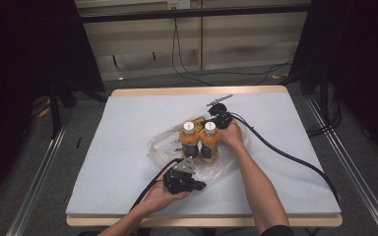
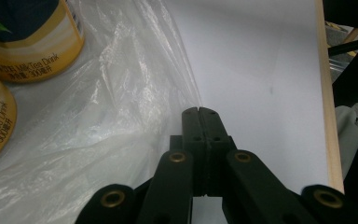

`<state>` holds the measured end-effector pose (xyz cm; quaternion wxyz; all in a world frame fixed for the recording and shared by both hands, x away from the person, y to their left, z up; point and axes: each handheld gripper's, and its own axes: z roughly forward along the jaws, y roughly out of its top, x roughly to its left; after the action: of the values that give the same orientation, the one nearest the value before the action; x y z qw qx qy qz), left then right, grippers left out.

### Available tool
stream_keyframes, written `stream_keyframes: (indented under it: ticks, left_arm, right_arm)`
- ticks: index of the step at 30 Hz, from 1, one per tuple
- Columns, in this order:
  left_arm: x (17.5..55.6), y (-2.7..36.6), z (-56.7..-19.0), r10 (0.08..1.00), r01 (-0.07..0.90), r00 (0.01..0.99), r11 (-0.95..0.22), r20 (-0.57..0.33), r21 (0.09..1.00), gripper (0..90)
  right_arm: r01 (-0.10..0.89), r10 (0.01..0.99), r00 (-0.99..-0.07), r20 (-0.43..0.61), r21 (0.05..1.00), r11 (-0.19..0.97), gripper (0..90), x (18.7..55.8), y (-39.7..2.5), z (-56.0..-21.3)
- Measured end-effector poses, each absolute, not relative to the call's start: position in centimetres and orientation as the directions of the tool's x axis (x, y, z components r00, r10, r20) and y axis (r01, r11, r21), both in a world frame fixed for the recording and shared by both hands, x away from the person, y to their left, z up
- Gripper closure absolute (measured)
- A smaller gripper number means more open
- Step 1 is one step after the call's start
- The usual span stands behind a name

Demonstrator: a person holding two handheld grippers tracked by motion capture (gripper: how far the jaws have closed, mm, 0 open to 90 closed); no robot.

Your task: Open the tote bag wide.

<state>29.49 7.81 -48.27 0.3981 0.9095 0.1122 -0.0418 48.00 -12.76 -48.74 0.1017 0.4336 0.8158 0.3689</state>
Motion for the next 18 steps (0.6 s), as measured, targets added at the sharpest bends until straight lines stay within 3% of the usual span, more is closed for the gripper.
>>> stream_keyframes:
  ticks: [10,17,18]
  left_arm:
    - [29.5,7.9,-48.4,0.173,0.251,0.968,-0.645,-0.181,0.722,90.0]
    - [29.9,8.0,-48.1,0.196,0.263,0.965,-0.657,-0.177,0.706,90.0]
    - [29.8,7.9,-48.3,0.204,0.285,0.958,-0.617,-0.201,0.733,90.0]
  right_arm:
    - [0.666,0.808,-0.560,0.181,0.679,0.310,90.0,48.3,-12.7,-48.7]
    - [0.655,0.772,-0.591,0.236,0.699,0.288,90.0,47.7,-12.6,-47.7]
    - [0.650,0.766,-0.598,0.236,0.701,0.292,90.0,47.6,-12.6,-47.5]
